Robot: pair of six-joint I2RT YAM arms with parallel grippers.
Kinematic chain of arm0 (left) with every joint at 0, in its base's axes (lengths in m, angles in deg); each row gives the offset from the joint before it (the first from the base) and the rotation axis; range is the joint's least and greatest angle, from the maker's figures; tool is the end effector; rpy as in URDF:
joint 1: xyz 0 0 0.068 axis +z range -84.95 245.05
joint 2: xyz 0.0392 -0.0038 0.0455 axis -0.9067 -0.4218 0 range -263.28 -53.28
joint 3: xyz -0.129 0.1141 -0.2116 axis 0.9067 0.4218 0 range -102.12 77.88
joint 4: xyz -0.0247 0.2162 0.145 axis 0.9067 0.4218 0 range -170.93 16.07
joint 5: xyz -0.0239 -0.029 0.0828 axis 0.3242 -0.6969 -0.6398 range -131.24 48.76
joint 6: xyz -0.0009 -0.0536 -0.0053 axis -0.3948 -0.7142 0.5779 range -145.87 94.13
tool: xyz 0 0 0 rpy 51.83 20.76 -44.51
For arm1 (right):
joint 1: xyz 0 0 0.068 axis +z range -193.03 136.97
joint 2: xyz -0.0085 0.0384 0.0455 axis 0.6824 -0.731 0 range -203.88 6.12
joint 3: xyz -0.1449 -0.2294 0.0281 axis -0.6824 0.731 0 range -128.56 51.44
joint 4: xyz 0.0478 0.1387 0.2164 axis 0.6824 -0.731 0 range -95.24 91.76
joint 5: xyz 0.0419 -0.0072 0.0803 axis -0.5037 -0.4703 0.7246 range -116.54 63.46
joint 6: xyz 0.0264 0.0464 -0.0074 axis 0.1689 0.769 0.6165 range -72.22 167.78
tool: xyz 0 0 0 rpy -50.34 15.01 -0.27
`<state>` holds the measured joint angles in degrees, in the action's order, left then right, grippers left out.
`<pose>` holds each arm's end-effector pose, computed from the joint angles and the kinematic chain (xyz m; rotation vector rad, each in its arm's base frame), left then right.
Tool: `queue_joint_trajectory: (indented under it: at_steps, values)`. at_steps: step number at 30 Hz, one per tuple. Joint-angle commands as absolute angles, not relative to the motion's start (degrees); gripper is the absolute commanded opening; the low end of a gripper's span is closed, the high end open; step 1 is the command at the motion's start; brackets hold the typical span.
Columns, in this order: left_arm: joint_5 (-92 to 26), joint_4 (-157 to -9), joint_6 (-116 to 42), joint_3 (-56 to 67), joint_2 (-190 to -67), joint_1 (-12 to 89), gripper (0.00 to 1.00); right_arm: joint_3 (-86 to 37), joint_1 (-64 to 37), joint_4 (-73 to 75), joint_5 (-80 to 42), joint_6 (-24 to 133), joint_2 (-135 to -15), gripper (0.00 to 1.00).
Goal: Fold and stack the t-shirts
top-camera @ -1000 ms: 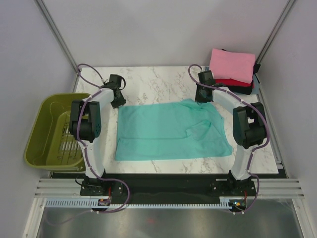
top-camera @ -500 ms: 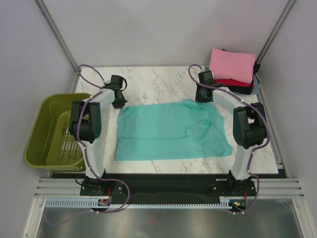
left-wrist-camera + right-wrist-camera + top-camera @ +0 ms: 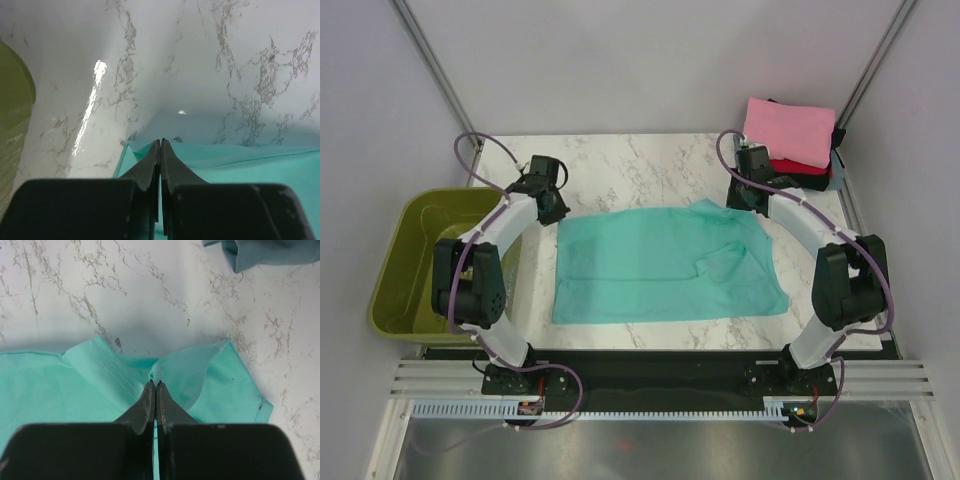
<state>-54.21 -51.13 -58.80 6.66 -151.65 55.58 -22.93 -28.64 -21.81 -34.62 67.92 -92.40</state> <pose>0.3595 -0.0519 0.2252 -0.5965 2.4552 -0.0034 0.3699 0.0897 0.2483 0.1856 2.3887 0.1136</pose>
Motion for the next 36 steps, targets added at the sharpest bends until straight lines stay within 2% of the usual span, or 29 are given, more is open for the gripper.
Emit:
queue_joint_trajectory:
  at_steps: [1, 16, 33, 35, 36]
  values:
    - [-54.6, -51.1, -57.3, 9.6, -147.2, 55.6, 0.02, -19.2, -28.8, -20.7, -35.6, 67.6, -86.8, 0.0]
    - [-54.9, -51.0, -58.0, 23.0, -131.9, 55.5, 0.02, -2.7, -28.8, -21.9, -35.3, 69.6, -67.1, 0.0]
    - [-52.8, -50.1, -59.8, 30.9, -124.9, 54.8, 0.02, 8.9, -28.7, -25.7, -35.4, 72.9, -53.7, 0.0]
    - [-51.8, -50.1, -60.8, 33.1, -124.0, 54.4, 0.02, 11.7, -28.7, -25.9, -36.6, 74.7, -51.9, 0.07]
    - [-51.4, -50.1, -61.2, 33.9, -123.7, 54.2, 0.04, 12.6, -28.6, -25.8, -36.9, 76.7, -51.3, 0.17]
